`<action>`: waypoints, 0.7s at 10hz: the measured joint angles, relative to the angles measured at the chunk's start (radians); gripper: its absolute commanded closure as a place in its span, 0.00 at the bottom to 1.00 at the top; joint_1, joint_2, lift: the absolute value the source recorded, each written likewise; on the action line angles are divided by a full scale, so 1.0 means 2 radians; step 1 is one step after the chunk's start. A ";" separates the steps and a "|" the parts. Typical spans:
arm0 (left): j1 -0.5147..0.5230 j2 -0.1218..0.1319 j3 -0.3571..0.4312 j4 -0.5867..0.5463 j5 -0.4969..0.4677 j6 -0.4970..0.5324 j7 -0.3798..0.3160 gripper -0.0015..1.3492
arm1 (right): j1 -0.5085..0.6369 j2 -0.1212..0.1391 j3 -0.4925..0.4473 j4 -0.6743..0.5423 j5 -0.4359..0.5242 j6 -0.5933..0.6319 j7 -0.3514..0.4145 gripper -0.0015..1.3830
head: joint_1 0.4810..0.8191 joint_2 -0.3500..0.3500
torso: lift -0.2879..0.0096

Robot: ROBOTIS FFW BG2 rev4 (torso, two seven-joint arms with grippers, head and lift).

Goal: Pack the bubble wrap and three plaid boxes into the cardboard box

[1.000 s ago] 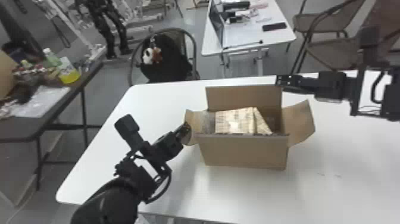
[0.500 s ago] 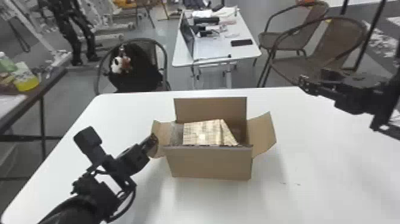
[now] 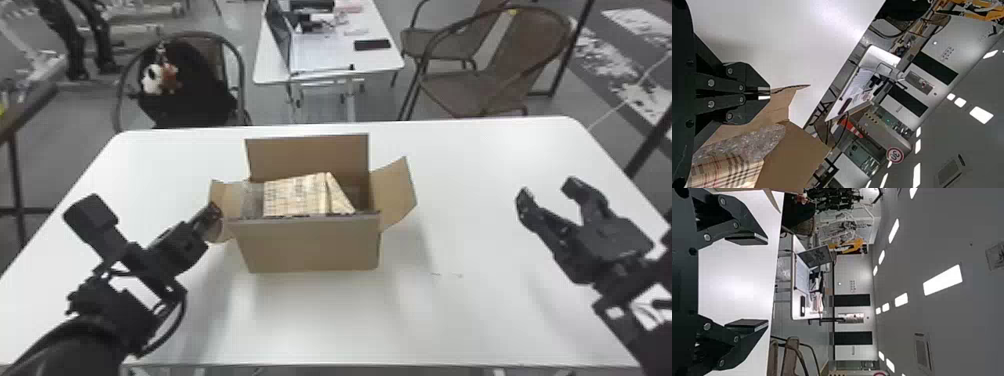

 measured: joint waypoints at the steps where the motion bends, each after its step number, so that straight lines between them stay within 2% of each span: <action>1: 0.001 0.000 -0.006 0.000 -0.007 -0.019 0.016 0.90 | 0.022 0.005 0.000 0.021 -0.009 -0.030 -0.002 0.37 | 0.63 0.61 | 0.38; 2: 0.002 0.000 -0.021 0.003 -0.008 -0.059 0.049 0.90 | 0.031 0.010 0.000 0.035 -0.014 -0.036 -0.002 0.37 | 0.63 0.62 | 0.38; 4: 0.004 0.000 -0.055 0.024 0.004 -0.164 0.111 0.90 | 0.031 0.011 0.002 0.045 -0.016 -0.027 -0.002 0.37 | 0.63 0.64 | 0.38; 6: 0.012 0.000 -0.093 0.047 0.009 -0.295 0.200 0.90 | 0.031 0.010 0.005 0.047 -0.015 -0.019 -0.002 0.37 | 0.63 0.70 | 0.38; 7: 0.017 0.000 -0.104 0.061 0.010 -0.363 0.228 0.90 | 0.030 0.010 0.005 0.047 -0.015 -0.016 -0.002 0.37 | 0.63 0.73 | 0.38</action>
